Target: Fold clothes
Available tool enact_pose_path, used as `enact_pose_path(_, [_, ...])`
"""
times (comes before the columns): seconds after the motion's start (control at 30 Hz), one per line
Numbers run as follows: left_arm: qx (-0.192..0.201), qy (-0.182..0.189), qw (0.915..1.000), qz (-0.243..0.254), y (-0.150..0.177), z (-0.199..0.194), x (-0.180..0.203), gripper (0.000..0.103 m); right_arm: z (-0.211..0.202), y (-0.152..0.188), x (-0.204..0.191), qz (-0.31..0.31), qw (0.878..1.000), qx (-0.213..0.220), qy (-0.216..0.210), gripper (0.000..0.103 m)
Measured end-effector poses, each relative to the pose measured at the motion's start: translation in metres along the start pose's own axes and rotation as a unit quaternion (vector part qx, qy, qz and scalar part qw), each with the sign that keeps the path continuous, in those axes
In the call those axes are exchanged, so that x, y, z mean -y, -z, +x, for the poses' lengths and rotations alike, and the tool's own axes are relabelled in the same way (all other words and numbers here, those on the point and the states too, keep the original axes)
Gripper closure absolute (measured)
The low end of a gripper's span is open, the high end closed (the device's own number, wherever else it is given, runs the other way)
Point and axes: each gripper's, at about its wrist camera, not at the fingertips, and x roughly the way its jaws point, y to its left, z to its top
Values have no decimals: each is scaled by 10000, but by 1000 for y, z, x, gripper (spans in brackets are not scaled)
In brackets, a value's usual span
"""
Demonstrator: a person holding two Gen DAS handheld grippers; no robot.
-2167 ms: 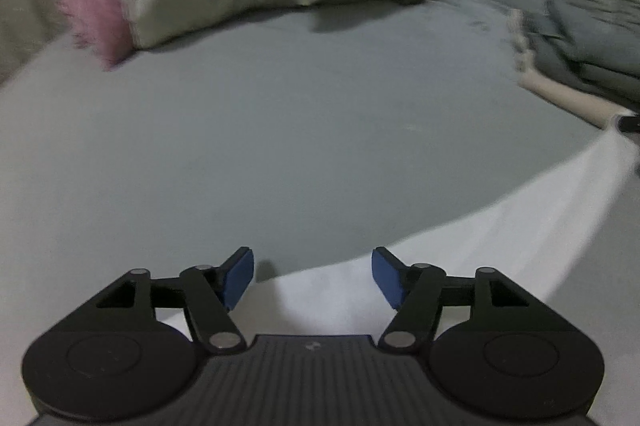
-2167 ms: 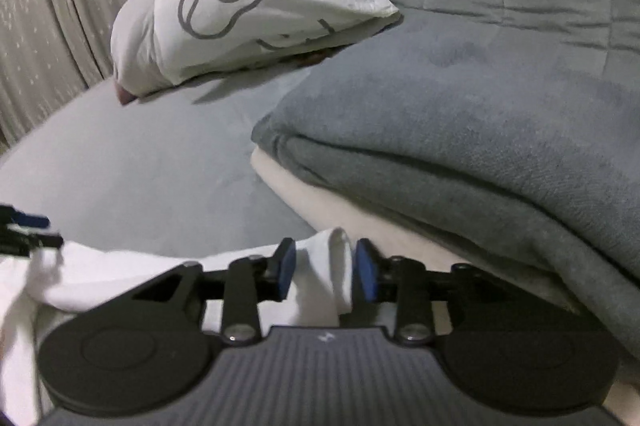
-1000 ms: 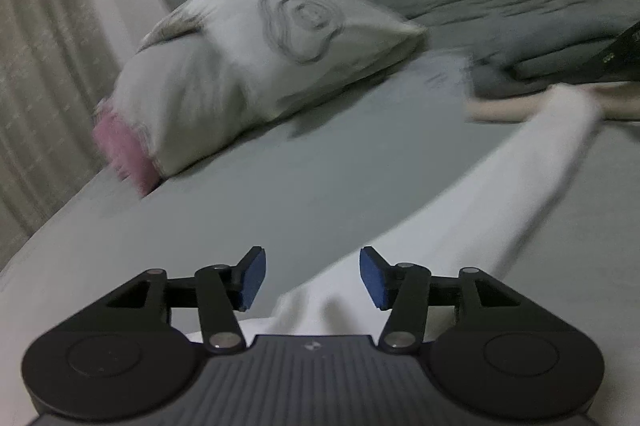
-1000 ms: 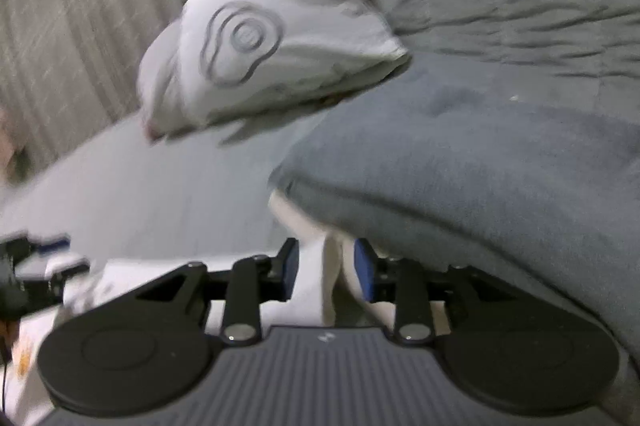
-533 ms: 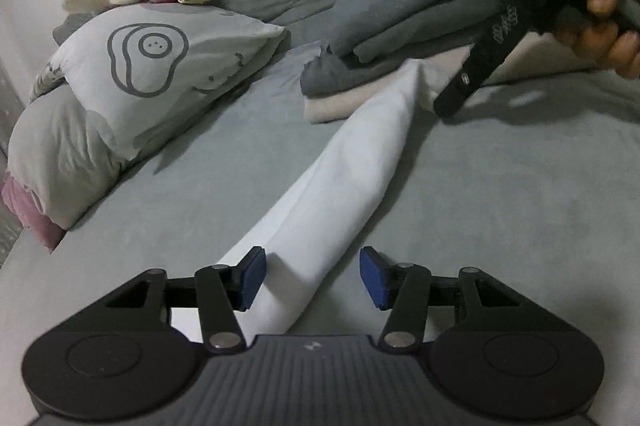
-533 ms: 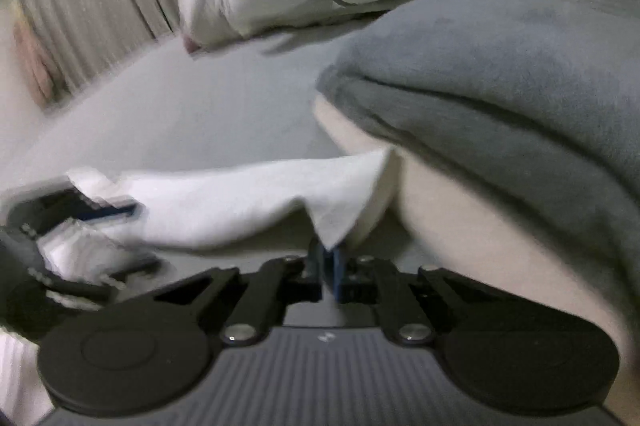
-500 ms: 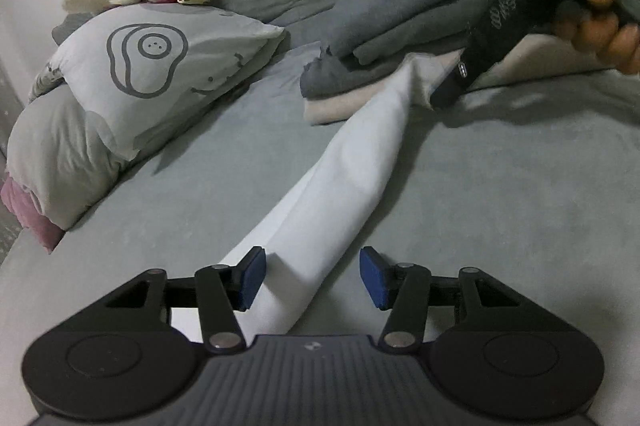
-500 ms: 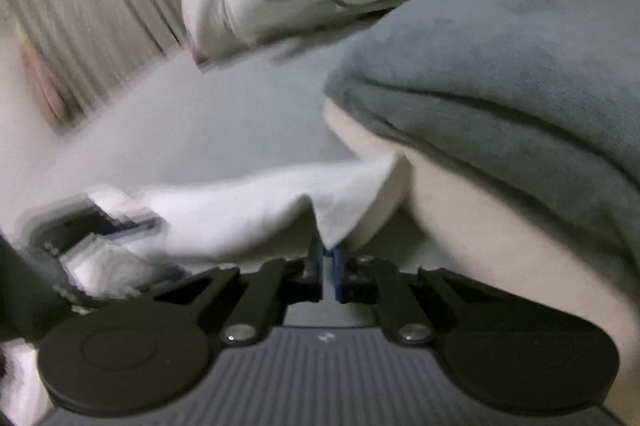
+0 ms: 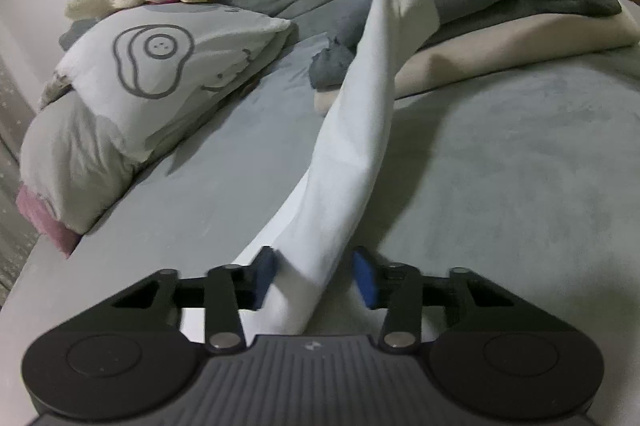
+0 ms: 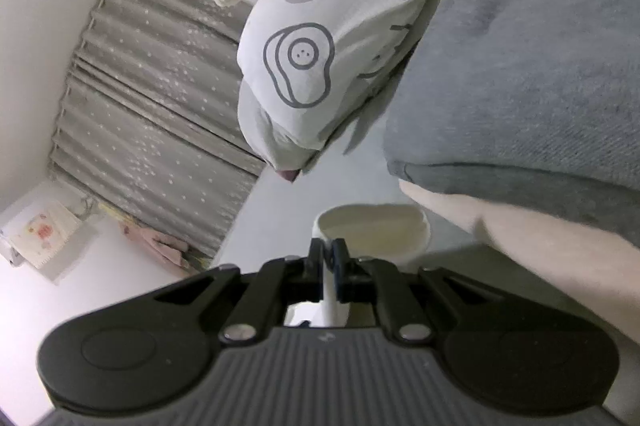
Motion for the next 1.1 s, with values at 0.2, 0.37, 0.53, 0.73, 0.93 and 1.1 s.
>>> enact_pose_path(0.2, [-168,1282,9232,-3619,10,21,-101,91,7,-2,10,91,9954,210,925,91])
enact_pose_path(0.37, [-273,1761,8689,-4618,22,28,-128,91,5,-4,14,11,9915,178,1292,81])
enact_pose_path(0.53, [-359,1882,8850,-4244,16,21,-118,92,-5,-4,8,-190,9906,73,1355,66])
enact_pose_path(0.73, [-455,1855,8922,-4093,18,18,-111,92,-4,10,13,-449,9862,-733,1418,63])
enact_pose_path(0.93, [-548,1764,8970,-4015,19,19,-105,91,34,25,20,-222,9815,-1349,1344,65])
enact_pose_path(1.1, [-560,1773,9203,-3443,17,8,-96,90,25,19,-4,-872,9819,-1019,1334,96])
